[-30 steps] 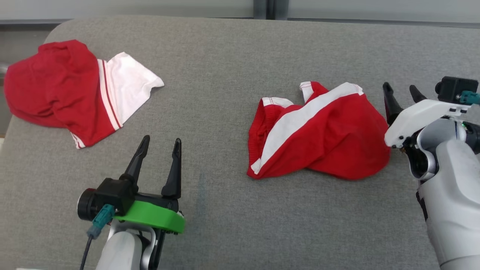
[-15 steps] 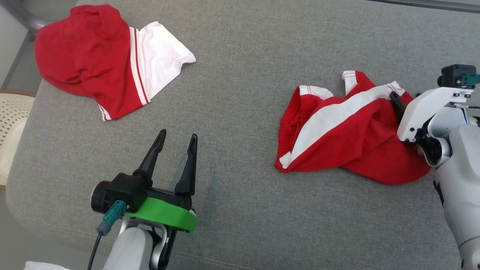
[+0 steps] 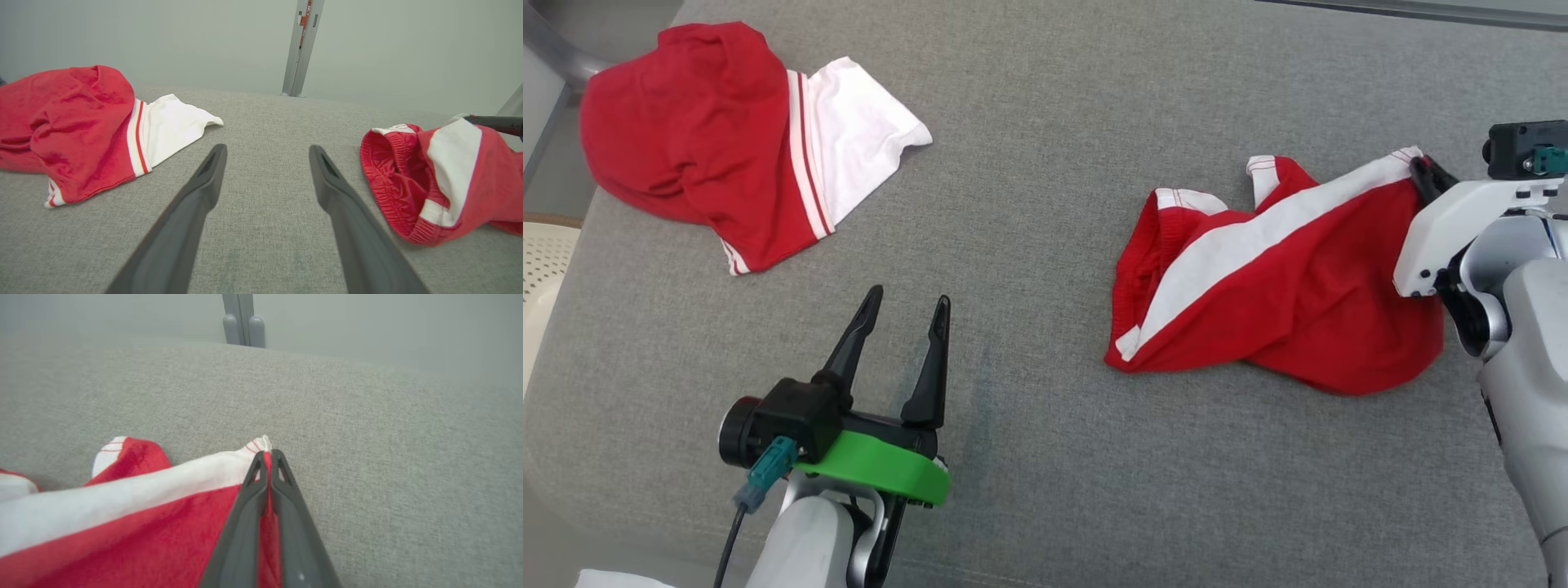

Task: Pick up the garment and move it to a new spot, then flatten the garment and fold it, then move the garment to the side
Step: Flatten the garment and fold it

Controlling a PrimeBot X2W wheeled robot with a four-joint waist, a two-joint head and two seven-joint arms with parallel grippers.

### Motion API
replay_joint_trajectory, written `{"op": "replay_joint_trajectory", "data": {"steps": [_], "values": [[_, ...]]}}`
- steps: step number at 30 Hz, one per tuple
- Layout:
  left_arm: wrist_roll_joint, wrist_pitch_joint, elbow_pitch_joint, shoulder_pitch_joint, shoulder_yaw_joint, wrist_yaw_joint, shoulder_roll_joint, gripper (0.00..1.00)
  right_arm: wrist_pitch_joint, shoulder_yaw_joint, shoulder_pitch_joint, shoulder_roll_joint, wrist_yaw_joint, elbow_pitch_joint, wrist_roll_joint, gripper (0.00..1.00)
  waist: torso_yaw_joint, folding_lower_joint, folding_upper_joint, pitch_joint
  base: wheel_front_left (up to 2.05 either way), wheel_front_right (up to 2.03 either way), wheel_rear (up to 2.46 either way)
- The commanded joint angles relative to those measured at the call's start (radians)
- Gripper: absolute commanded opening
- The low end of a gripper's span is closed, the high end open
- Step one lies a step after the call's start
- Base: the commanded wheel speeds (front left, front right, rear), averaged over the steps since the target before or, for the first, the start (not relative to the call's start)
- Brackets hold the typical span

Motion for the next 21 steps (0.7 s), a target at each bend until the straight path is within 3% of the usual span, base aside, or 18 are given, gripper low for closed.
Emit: {"op": "replay_joint_trajectory", "data": {"steps": [1,9,11,17,21], "values": [[0.001,0.000,0.001,0.001,0.005,-0.002,0.001,1.00,-0.031,0.008,0.030,-0.002,-0.002,-0.029,0.004,0.00,-0.016,0.0000,0.0000,-0.008,0.00,0.00,0.00],[0.019,0.000,0.004,0.012,0.032,-0.002,0.001,1.00,-0.165,-0.020,0.268,0.012,-0.002,-0.360,0.060,0.00,-0.087,0.0000,0.0000,-0.026,0.00,0.00,0.00],[0.021,0.000,0.003,0.015,0.044,-0.002,0.003,1.00,-0.184,-0.049,0.349,0.015,-0.002,-0.458,0.029,0.00,-0.108,0.0000,0.0000,-0.029,0.00,0.00,0.00],[0.027,0.000,0.003,0.016,0.069,-0.002,0.012,1.00,-0.214,-0.132,0.571,0.131,-0.002,-0.657,-0.028,0.00,-0.157,0.0000,0.0000,-0.043,0.00,0.00,0.00],[0.028,0.000,0.008,0.014,0.077,-0.002,0.015,1.00,-0.207,-0.149,0.661,0.193,-0.002,-0.665,-0.041,0.00,-0.170,0.0000,0.0000,-0.052,0.00,0.00,0.00]]}}
